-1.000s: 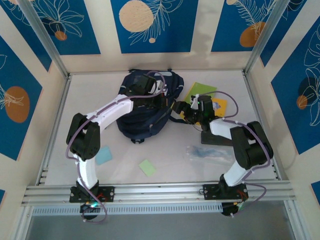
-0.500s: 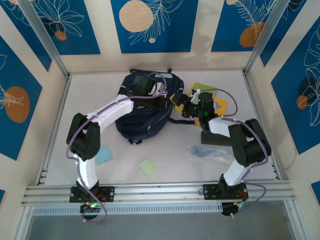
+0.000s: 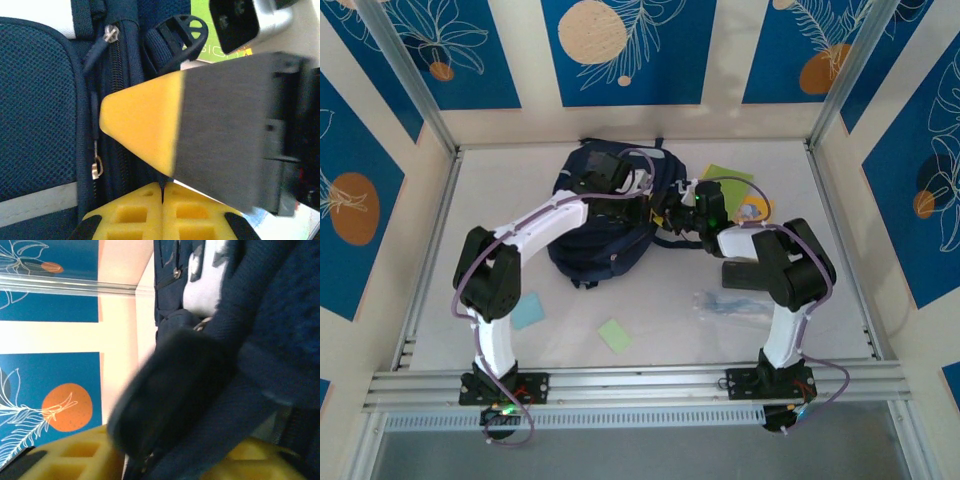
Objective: Pack the student bag
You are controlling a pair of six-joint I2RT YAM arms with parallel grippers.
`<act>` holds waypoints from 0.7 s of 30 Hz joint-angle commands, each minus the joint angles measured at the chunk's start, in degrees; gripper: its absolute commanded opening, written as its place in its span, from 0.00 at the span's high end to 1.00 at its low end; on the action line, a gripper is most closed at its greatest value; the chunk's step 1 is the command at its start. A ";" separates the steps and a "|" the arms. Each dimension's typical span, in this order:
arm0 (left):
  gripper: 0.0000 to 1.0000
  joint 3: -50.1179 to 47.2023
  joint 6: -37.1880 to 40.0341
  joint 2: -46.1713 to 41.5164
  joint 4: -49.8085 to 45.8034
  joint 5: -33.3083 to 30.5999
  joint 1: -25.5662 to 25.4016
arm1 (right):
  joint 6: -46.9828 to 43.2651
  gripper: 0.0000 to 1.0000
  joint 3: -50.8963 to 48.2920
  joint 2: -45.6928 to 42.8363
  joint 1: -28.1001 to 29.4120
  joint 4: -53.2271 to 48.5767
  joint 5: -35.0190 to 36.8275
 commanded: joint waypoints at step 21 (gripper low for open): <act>0.67 -29.88 -8.70 -26.08 -3.62 -15.81 -4.72 | 4.26 1.00 5.39 0.36 0.58 -2.69 2.52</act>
